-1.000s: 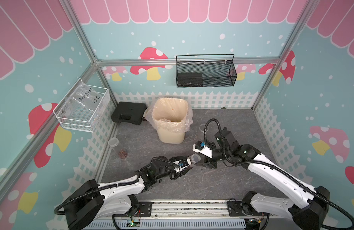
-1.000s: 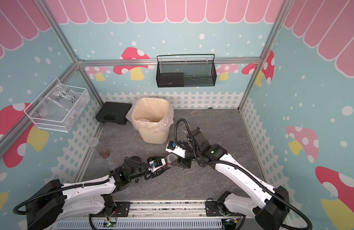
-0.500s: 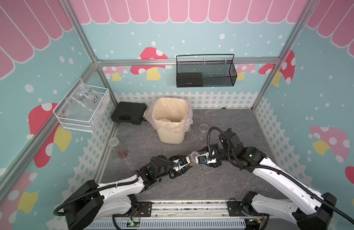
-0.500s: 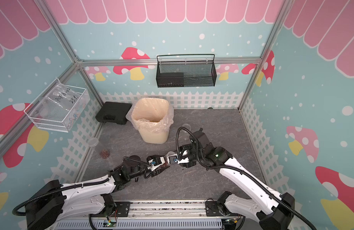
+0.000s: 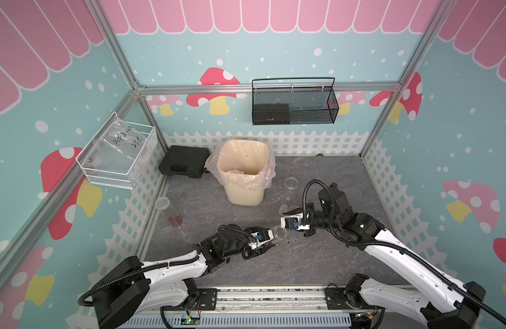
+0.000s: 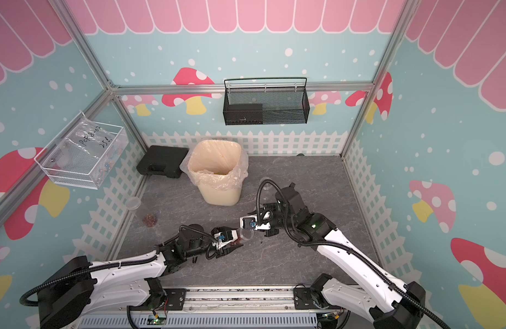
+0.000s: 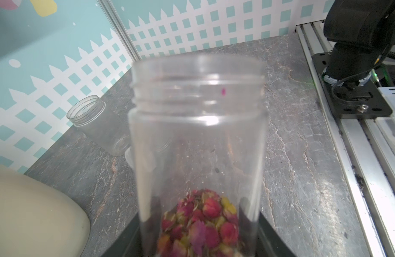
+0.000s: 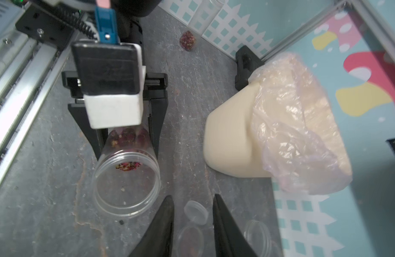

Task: Empty the moldy dried flower tea in the jars
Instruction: Unscrew the lid from the jar, then pour the moldy dried flower tea into the trash bin.

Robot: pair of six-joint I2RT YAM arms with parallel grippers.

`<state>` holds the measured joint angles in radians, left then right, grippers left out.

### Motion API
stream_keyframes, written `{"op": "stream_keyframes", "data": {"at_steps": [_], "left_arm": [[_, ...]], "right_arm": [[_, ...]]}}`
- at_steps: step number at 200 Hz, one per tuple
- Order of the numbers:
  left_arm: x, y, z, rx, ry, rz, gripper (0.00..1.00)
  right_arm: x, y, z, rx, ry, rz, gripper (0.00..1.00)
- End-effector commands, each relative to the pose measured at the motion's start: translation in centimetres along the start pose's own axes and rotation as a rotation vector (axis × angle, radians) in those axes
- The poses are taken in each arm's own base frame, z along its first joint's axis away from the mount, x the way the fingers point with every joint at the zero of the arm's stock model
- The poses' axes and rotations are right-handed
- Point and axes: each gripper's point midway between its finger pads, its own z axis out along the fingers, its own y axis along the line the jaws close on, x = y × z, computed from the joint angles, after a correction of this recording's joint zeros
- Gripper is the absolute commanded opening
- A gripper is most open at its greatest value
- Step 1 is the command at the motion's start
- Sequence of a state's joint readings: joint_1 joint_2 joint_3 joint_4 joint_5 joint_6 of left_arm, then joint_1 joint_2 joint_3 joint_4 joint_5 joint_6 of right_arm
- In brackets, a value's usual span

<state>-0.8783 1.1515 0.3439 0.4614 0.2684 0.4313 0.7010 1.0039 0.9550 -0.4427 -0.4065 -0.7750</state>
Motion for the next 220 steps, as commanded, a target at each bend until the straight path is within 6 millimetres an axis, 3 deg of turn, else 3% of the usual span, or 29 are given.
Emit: {"op": "stream_keyframes", "data": {"at_steps": [1, 42, 71, 94, 135, 172, 220], "left_arm": [[-0.5, 1.2, -0.6, -0.076, -0.021, 0.004, 0.03], [-2.7, 3.3, -2.0, -0.179, -0.068, -0.046, 0.03], [-4.7, 5.2, -3.6, -0.274, -0.098, -0.056, 0.03], [-6.3, 6.6, -5.0, -0.349, -0.128, -0.080, 0.03], [-8.8, 8.5, -6.9, -0.426, -0.126, -0.101, 0.02], [-11.3, 11.4, -9.3, -0.543, -0.070, -0.117, 0.01], [-13.1, 16.3, -12.2, -0.694, 0.184, 0.004, 0.01]], "right_arm": [[-2.1, -0.7, -0.9, 0.057, -0.124, 0.172, 0.43], [-2.7, -2.4, -1.9, 0.199, -0.243, 0.411, 0.49], [-0.8, -4.3, -1.8, 0.320, -0.201, 0.569, 0.52], [0.7, -4.7, -1.2, 0.355, -0.158, 0.656, 0.53], [2.1, -4.5, 0.3, 0.344, -0.111, 0.708, 0.54], [3.2, -5.3, 0.1, 0.412, -0.082, 0.732, 0.58], [4.2, -6.4, -0.4, 0.506, -0.062, 0.745, 0.63]]}}
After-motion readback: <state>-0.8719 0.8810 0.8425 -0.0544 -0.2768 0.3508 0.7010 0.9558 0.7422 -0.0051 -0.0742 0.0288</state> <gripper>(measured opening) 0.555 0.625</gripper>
